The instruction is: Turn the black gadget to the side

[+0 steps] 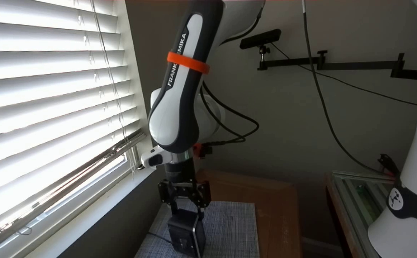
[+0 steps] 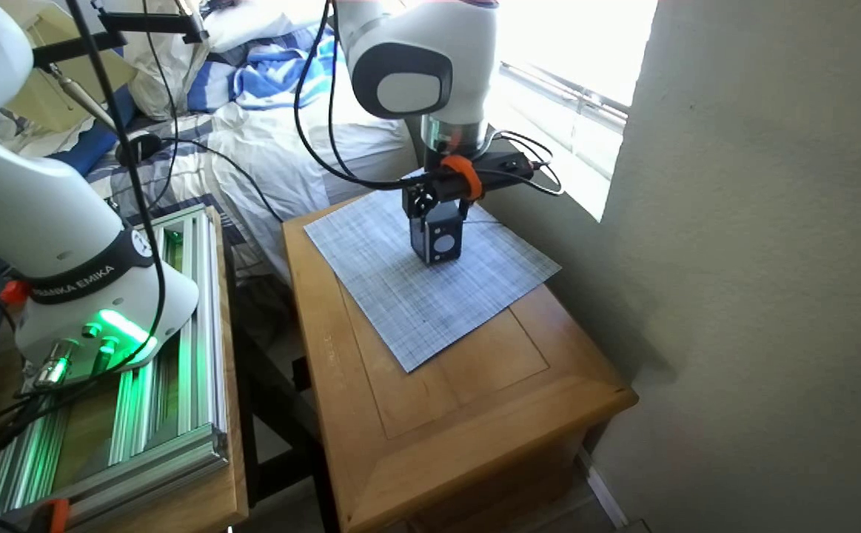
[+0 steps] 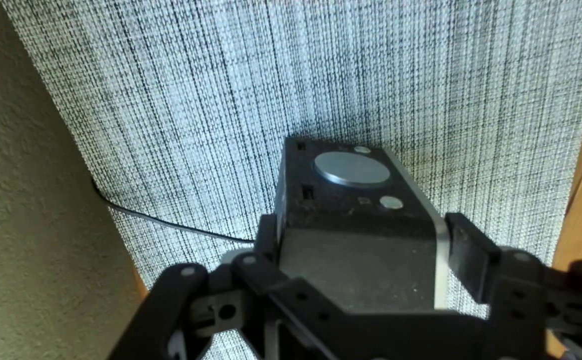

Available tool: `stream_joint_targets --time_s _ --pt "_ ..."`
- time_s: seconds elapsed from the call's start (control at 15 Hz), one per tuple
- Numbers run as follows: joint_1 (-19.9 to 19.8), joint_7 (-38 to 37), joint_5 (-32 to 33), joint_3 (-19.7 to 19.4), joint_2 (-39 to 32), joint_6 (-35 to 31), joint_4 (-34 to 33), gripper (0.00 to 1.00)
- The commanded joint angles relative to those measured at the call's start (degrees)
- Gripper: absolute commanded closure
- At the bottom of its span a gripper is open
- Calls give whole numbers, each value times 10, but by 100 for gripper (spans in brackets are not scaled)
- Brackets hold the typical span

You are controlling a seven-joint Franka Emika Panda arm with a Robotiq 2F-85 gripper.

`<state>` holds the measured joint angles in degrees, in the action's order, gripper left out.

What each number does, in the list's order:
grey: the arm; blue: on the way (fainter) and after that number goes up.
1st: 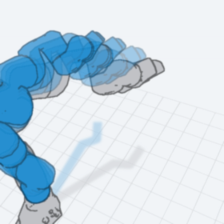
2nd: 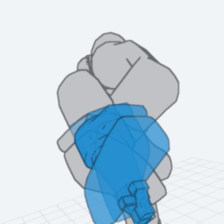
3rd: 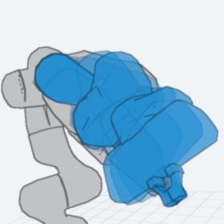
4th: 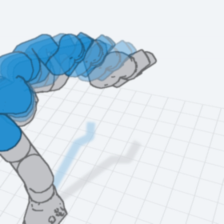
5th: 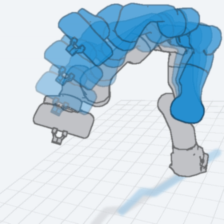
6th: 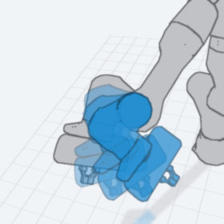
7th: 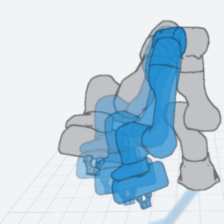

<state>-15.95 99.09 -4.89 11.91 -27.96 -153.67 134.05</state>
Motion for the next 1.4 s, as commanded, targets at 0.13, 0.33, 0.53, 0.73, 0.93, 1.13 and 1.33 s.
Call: stream_joint_targets --time_s 0.13,0.33,0.53,0.73,0.93,1.13,1.33 --pt "21 -2 11 -19 -18 -10 0 42" --pt "24 -2 12 -20 -20 -9 1 0" --pt "26 -3 14 -19 -27 -8 2 0" --pt "30 -6 18 -21 -22 -11 6 0" --pt "36 -15 21 -25 -8 -14 14 0" --pt "44 -38 18 -29 12 -11 21 0" --pt "56 -65 24 -41 29 -3 26 0"
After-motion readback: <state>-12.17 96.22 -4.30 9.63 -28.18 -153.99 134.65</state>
